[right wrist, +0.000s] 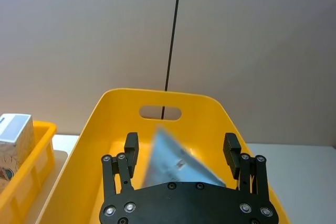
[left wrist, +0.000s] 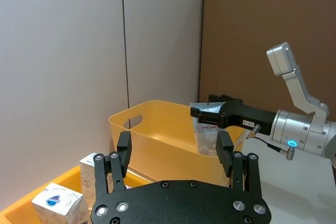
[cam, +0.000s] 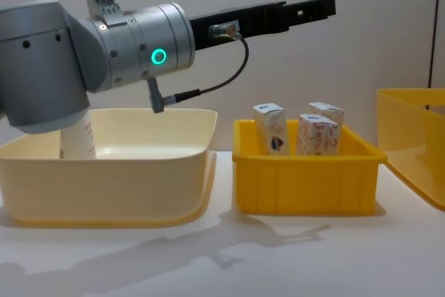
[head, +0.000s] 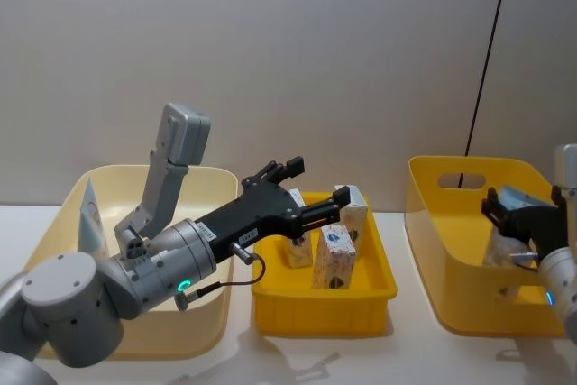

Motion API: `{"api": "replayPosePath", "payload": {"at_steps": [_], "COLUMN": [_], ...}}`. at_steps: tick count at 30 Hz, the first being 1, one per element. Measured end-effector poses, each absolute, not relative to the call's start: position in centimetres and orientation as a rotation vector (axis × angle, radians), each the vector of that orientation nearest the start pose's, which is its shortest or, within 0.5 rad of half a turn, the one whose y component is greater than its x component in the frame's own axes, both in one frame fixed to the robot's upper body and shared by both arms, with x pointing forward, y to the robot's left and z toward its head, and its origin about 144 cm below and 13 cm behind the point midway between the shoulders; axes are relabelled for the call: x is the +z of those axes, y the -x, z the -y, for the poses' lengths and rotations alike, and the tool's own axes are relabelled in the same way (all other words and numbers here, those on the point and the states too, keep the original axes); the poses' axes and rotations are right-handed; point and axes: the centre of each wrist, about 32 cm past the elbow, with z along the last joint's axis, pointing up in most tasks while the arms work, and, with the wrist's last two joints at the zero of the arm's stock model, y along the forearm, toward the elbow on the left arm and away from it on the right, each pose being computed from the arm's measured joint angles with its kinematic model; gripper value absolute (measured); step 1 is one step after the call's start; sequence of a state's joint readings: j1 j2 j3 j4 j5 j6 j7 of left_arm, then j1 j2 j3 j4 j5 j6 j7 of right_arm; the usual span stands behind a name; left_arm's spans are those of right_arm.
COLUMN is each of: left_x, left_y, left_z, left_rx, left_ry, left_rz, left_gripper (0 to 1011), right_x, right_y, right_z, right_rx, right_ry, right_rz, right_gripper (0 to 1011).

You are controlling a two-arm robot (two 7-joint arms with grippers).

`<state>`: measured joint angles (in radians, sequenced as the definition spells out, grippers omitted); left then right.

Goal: Bimanual collaborative sorting of washing and personal care products

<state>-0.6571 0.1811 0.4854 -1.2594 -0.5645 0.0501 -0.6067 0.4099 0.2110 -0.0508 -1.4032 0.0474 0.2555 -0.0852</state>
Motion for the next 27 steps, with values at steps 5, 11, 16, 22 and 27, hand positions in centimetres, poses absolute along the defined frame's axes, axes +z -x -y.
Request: {"api": "replayPosePath", "payload": {"at_steps": [5,11,16,22,27], "left_x": [127.9,127.9,127.9,127.9,127.6], "left_y": [-60.3,-60.3,-60.3,-60.2,-59.9], "left_z": [-15.6,-15.6,-15.6,-15.6,-15.8], "left_rx": [0.544,0.544,0.544,0.544,0.565], "left_ry": [0.206,0.206,0.206,0.206,0.195], "left_rz": [0.046,0.046,0.046,0.046,0.049], "left_gripper": [1000,999,1000,1000,1000], "right_x": [124.9,125.2,125.7,126.2,126.8], "right_y": [-56.4,-56.2,-55.9,-55.6,-55.4], "right_z": [28.5,28.6,28.7,28.8,28.8], "right_rx": [-1.676,-1.666,-1.649,-1.628,-1.602], "right_ry": [0.106,0.048,-0.024,-0.102,-0.185], "right_rz": [0.153,0.187,0.227,0.267,0.309], "right_gripper": [1001,1001,1001,1001,1001]}}
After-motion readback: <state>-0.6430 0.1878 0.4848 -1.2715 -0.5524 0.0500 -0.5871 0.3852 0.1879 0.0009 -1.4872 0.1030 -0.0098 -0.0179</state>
